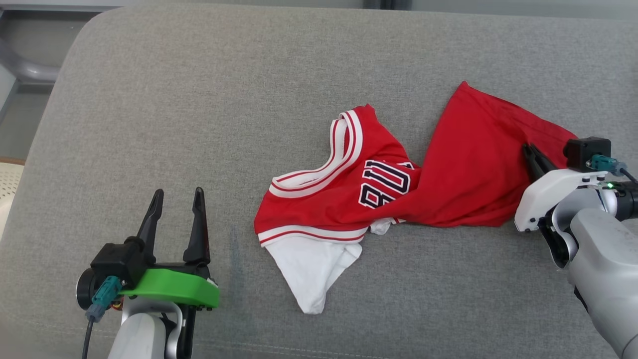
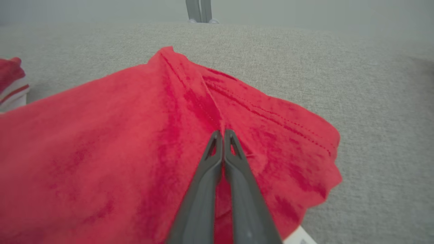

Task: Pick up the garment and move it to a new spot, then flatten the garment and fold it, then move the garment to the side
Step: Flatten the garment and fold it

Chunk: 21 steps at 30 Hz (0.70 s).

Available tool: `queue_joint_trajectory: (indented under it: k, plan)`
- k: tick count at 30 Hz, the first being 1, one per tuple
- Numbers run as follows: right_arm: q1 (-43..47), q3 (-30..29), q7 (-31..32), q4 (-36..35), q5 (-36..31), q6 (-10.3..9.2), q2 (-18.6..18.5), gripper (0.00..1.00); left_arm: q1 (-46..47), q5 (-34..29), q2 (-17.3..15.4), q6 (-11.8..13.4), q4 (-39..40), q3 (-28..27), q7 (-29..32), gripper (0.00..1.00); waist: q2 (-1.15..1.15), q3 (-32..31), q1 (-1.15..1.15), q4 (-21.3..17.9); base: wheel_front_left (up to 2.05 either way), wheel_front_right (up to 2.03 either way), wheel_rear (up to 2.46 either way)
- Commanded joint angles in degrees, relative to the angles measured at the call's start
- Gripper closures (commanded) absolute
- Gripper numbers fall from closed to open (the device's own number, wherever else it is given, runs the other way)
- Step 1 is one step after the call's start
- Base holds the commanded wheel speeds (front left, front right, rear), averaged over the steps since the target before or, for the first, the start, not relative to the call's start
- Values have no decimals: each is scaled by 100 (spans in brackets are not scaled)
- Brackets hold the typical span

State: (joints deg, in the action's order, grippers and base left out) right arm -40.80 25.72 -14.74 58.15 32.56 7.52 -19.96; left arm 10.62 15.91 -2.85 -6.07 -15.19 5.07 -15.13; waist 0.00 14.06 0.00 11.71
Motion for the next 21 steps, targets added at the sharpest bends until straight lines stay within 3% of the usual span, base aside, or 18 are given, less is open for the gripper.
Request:
queue_joint_trajectory:
  k: [1, 16, 21]
  plan:
    - [72, 28, -47, -73, 1, -6, -47, 100, -37, -55, -12, 2, -15, -27, 1, 0, 0, -118, 0, -78, 0, 0, 0]
    - [1904, -783, -36, -2326, 211, -6, -231, 100, -547, -109, -12, -18, -21, -271, 1, 0, 0, -811, 0, -763, 0, 0, 0]
    - [2788, -1256, 287, -3006, 255, -6, -168, 100, -606, -132, -12, -29, 16, -276, 1, 0, 0, -837, 0, -869, 0, 0, 0]
